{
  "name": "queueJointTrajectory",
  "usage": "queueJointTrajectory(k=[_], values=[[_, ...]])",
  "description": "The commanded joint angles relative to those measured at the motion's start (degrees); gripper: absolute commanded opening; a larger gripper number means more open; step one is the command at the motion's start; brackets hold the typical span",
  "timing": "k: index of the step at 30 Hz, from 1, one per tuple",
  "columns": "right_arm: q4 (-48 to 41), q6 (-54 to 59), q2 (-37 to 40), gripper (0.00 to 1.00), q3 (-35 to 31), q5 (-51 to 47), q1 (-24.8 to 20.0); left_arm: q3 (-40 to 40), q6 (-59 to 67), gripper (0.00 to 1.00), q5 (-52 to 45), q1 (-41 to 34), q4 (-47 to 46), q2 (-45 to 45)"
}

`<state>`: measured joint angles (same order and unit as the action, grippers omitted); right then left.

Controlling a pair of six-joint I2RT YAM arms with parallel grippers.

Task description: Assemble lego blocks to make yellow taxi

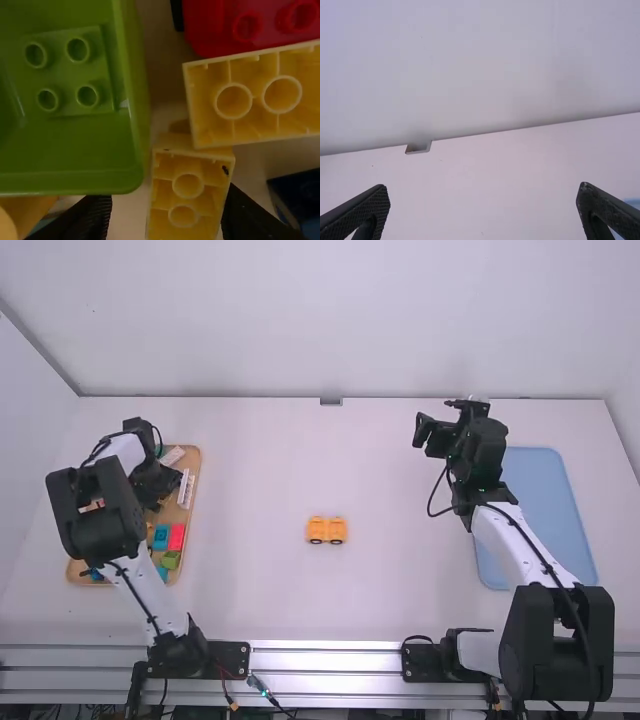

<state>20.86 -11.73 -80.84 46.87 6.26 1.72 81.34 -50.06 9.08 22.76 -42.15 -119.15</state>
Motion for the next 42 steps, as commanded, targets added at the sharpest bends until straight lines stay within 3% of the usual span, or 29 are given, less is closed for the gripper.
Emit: queueJointTrajectory(k=[1, 9, 25, 32, 36, 42], values=[[0.11, -0.04, -0.50, 0.99, 2.25, -0.09, 0.20, -1.05, 0.02, 0.57, 0.37, -0.22, 0.26, -1.31], [0.44, -0.07, -0.50, 0.99, 2.25, -0.02, 0.20, -4.17, 0.81, 0.58, -0.26, -0.26, 3.85, -1.31], [0.98, -1.95, -0.50, 0.99, 2.23, 0.17, 0.20, -4.11, 1.03, 0.37, -0.85, -0.26, 4.46, -1.29], [0.98, -1.97, -0.50, 0.99, 2.25, 0.13, 0.20, -4.11, 1.09, 0.36, -0.81, -0.24, 4.46, -1.29], [0.98, -1.97, -0.50, 0.99, 2.25, 0.13, 0.15, -4.11, 1.05, 0.21, -0.66, -0.26, 4.46, -1.29], [0.98, -1.77, -0.50, 0.99, 2.25, 0.15, 0.22, -4.11, 1.01, 0.20, -0.66, -0.24, 4.50, -1.29]])
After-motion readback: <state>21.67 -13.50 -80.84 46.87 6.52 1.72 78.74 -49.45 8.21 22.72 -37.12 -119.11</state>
